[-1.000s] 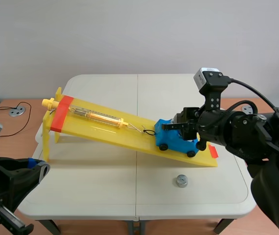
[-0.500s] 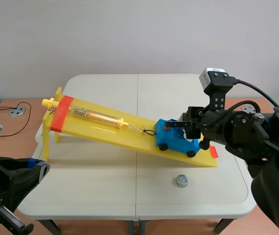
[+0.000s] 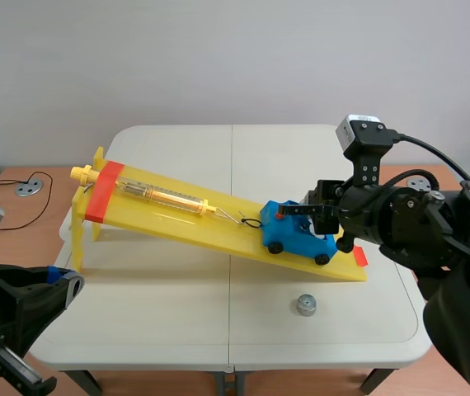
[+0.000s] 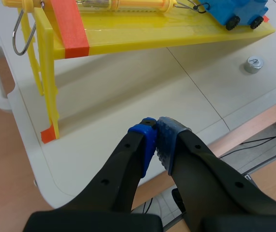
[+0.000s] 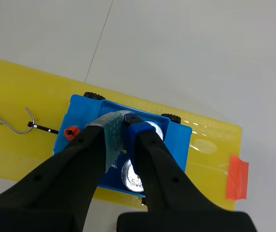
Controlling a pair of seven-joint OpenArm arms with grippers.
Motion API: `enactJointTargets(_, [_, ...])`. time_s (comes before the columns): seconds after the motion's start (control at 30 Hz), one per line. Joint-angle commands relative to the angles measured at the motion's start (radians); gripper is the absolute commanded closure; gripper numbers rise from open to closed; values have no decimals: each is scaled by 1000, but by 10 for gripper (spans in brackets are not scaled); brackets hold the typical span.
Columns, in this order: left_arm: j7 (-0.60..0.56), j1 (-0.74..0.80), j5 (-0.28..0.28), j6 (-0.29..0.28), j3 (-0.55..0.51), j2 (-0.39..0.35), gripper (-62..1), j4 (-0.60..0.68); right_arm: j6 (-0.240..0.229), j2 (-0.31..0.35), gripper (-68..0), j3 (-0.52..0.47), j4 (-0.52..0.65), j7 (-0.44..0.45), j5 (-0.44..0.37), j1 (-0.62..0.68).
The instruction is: Place the four metal weights on the blue cart on the ramp.
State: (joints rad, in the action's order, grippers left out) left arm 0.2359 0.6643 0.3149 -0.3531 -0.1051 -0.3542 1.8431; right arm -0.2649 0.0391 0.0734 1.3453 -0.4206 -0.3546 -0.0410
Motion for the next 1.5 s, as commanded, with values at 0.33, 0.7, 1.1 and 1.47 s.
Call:
enactJointTargets(0.33, [-81, -36, 51, -36, -15, 8, -27, 71, -15, 21, -172, -6, 68, 180, -38, -117])
enactJointTargets(0.7, [-81, -36, 51, -36, -15, 8, -27, 71, -139, 142, -211, -74, 264, 97, -110, -15])
enactJointTargets(1.1, [-81, -36, 51, -36, -15, 8, -27, 71, -155, 344, -269, -123, 531, 39, -148, 289])
enactJointTargets(1.47, [-81, -36, 51, -36, -15, 8, -27, 71, -146, 319, -272, -106, 512, 113, -41, 426])
